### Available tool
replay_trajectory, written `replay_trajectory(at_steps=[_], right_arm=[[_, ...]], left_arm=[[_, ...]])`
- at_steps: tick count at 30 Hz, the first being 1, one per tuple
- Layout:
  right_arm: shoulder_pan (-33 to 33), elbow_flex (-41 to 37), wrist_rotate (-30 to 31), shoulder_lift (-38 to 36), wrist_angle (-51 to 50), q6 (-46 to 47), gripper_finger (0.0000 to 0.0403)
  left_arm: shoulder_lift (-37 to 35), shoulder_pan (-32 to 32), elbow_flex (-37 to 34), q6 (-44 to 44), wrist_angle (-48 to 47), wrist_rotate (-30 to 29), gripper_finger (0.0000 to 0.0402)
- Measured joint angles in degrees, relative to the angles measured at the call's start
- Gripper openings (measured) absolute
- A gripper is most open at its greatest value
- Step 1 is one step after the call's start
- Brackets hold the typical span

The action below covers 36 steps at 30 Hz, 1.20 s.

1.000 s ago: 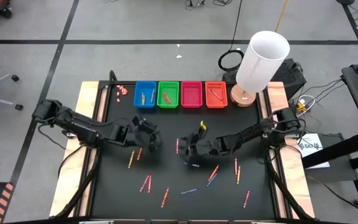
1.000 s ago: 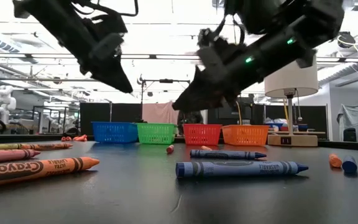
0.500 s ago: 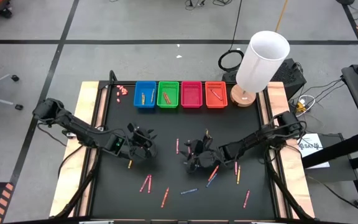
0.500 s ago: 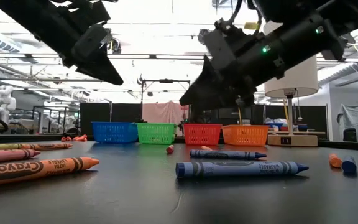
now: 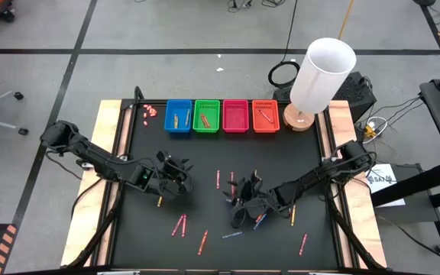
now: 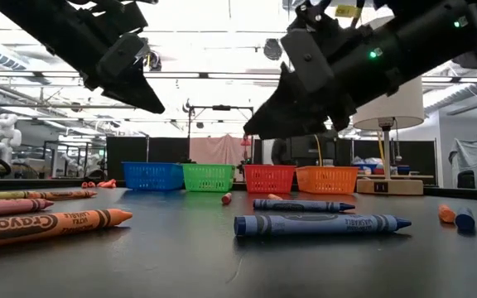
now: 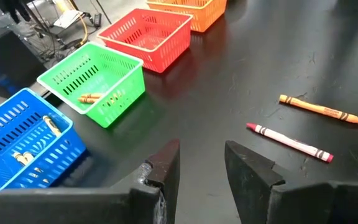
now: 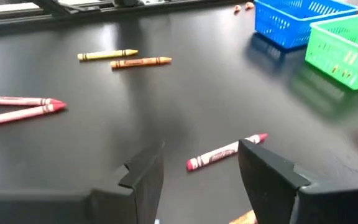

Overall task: Sort crayons
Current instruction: Put the red crayon into the orange bin

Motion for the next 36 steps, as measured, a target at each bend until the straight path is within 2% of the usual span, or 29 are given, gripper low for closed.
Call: replay_trajectory(at_steps=[8,24,31,36], right_arm=[[0.10,-0.04,-0.08,-0.01,-4.62,3.00,0.0187],[-1.53,-0.07,-0.83,-0.01,-5.45,4.64,0.0187],[-0.47,-0.07,-12.08,-0.01,-5.53,5.10,0.0187],[0.64,-0.07,-26.55,-0.97,-6.96,6.51,0.0187]], left_arm=[[0.00,0.00,-0.49,-0.01,0.05,1.55,0.0125],[0.00,-0.02,-1.84,0.21,0.13,1.55,0.0125],[0.00,-0.28,-1.84,-0.06,0.16,1.57,0.0125],[0.00,-1.09,-1.84,-1.50,0.34,1.77,0.0125]])
